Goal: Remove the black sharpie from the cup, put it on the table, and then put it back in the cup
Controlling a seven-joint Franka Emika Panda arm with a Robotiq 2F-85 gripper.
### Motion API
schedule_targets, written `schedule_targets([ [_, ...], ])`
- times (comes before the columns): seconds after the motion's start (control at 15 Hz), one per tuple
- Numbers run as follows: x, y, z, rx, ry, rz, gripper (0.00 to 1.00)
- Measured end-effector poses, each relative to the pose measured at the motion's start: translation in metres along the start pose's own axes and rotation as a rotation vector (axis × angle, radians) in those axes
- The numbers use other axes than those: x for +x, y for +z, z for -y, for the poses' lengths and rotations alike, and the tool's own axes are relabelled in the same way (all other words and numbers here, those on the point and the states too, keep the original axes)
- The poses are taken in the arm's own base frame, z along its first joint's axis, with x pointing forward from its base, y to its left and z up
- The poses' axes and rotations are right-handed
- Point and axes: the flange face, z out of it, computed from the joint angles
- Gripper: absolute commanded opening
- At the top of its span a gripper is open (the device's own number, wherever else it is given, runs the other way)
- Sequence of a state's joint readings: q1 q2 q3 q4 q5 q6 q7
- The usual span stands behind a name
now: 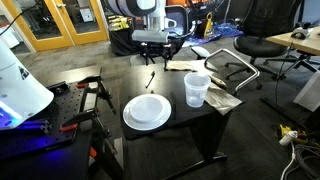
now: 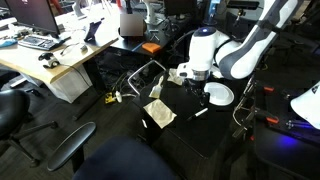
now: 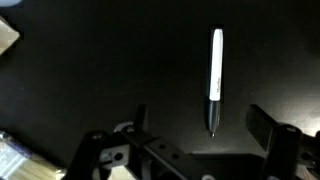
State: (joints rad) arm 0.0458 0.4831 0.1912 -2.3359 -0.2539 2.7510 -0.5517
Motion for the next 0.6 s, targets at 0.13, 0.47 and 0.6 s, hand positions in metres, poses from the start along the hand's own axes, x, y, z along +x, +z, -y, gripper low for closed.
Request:
schedule_targets([
  [0.13, 0.006, 0.008, 0.009, 0.007, -0.034, -0.022, 1.00],
  [0.47, 0.016, 0.026, 0.030, 0.030, -0.085, -0.056, 1.00],
  [0.6, 0.018, 0.031, 0.033, 0.031, -0.095, -0.063, 1.00],
])
